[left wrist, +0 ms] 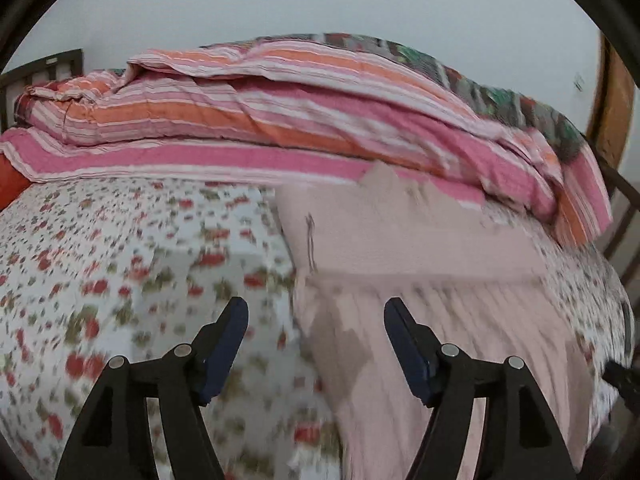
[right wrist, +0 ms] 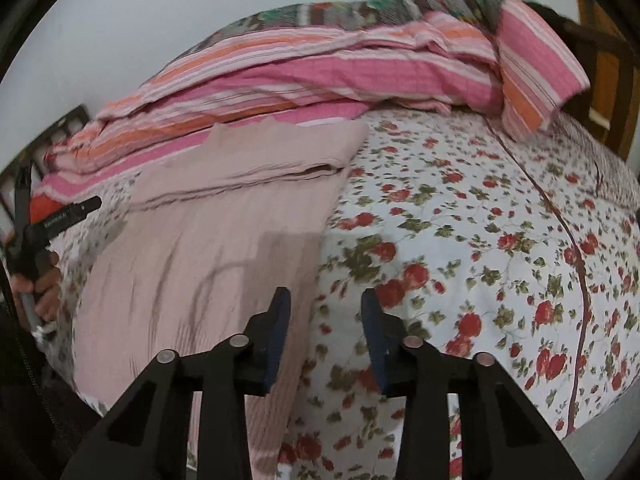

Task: Fold small clothes
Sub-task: 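Move both tools to the hem end of the folded pink sweater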

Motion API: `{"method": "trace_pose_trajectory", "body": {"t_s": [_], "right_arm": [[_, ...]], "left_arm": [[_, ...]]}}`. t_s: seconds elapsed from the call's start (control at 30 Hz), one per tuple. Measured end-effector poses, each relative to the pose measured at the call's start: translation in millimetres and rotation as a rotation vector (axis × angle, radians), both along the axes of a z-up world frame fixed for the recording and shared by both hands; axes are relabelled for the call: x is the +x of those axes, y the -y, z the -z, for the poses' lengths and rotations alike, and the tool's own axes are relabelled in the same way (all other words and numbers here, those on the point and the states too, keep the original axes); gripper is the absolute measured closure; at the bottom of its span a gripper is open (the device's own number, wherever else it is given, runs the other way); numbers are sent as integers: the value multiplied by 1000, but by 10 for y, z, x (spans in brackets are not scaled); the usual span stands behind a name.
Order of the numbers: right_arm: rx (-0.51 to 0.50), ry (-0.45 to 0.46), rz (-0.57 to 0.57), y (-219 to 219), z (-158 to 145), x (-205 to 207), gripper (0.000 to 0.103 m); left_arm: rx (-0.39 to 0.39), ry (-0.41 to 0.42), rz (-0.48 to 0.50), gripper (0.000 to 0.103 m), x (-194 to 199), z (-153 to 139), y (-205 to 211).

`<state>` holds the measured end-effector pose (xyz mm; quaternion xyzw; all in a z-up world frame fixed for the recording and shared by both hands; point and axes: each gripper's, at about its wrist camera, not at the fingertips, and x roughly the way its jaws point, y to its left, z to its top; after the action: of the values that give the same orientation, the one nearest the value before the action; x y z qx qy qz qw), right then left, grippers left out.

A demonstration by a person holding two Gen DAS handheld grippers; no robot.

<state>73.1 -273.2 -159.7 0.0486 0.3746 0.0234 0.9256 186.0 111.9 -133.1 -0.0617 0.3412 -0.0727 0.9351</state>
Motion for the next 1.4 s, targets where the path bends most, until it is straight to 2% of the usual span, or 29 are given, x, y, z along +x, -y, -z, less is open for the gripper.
{"method": "trace_pose_trajectory", "body": {"t_s": [0.13,0.27,0.33,0.37,0.47,0.6,0.77,1.13,1.27,1.4], "right_arm": [[16,-7,-74,-162,140,-119,75],[51,-15,-107,-263,266,-207,75],[61,-16,-105,-269,334,-221,74],[64,-22,-104,-265,369,-226,74],[75,-30,-97,-223,444,-270,74],[59,-33,-89,-182,502,-309,74],[81,-36,-88,-152,548,-296,75],[98,-41,-118,-204,603,-313,74],[97,-60,-135,-256,642,-385,74],[95,-82,-147,-271,687,-443,74]], "left_arm": [[-57,-43,55,35,-429,70,-109],[-127,-93,55,36,-879,277,-154],[-152,-111,45,40,-1091,421,-132],[-169,-122,46,45,-1161,481,-116],[-200,-121,61,47,-1325,592,-40],[-188,-99,106,48,-1342,571,118],[-172,-94,98,48,-1277,623,230],[-224,-110,120,49,-1387,680,217],[-262,-151,132,57,-1467,755,245],[-271,-152,141,64,-1538,776,280]]}}
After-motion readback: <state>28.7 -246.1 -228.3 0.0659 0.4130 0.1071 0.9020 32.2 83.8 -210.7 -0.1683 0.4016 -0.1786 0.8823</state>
